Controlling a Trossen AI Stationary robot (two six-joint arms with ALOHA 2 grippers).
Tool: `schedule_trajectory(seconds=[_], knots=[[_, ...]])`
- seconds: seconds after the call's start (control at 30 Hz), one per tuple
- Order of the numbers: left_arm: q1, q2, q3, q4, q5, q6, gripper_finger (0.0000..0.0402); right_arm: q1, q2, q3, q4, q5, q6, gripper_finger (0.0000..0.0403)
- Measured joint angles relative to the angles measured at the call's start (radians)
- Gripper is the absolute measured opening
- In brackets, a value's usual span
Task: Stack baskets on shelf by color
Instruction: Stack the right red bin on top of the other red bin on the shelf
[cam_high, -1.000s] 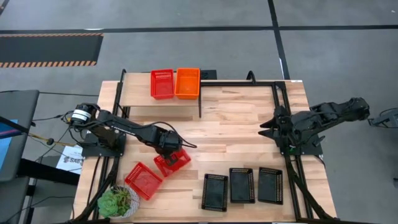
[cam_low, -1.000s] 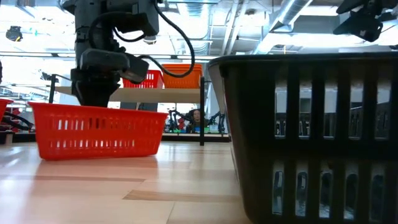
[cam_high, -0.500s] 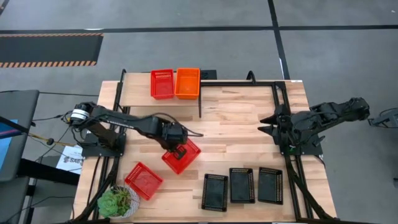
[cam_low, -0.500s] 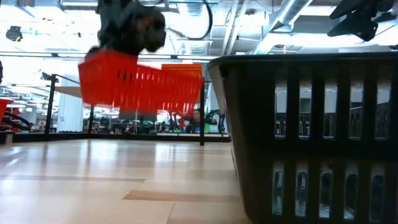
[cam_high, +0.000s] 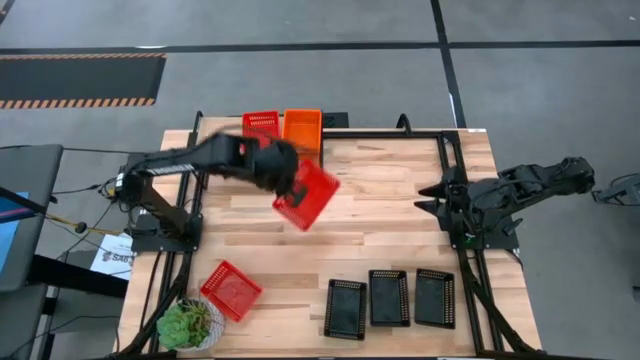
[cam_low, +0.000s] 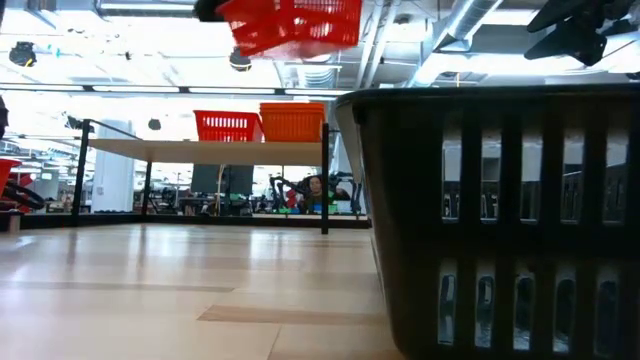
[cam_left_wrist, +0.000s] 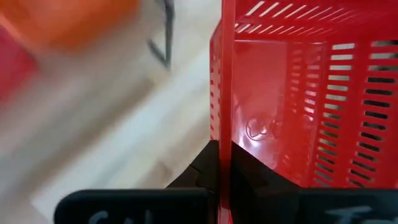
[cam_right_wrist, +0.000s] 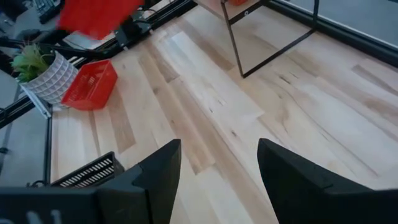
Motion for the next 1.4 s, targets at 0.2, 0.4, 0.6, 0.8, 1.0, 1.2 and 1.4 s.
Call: schedule_trajectory(seconds=[0.2,0.4,0.6,0.8,1.0,1.2,1.4], knots=[[0.144,-0.001,0.178,-0.074,-0.060,0.086,0.0000,-0.031,0.000,0.000,0.000,0.001,0.007,0.0235],[0.343,-0.001,0.253,-0.205,-0.154,0.076,0.0000,-0.079,0.000,0.000,0.000,0.001,0.007,0.0235],[0.552,0.003,0.225,-0.245,-0.180,0.042,0.0000,-0.123,0.000,0.000,0.001,0.001,0.008,0.0235],[0.702,0.003,0.160,-0.196,-0.136,-0.015,0.0000,-0.147,0.000,0.000,0.000,0.000,0.008,0.0235],[0.756,0.009,0.076,-0.127,-0.007,0.000,0.0000,-0.152,0.000,0.000,0.000,0.000,0.003,0.0235],[0.760,0.011,-0.019,-0.115,0.025,-0.030,0.0000,-0.152,0.000,0.000,-0.001,-0.002,0.001,0.0235],[0.755,0.010,-0.070,-0.080,0.067,-0.033,0.0000,-0.152,0.000,0.000,-0.034,-0.003,0.000,0.0235]])
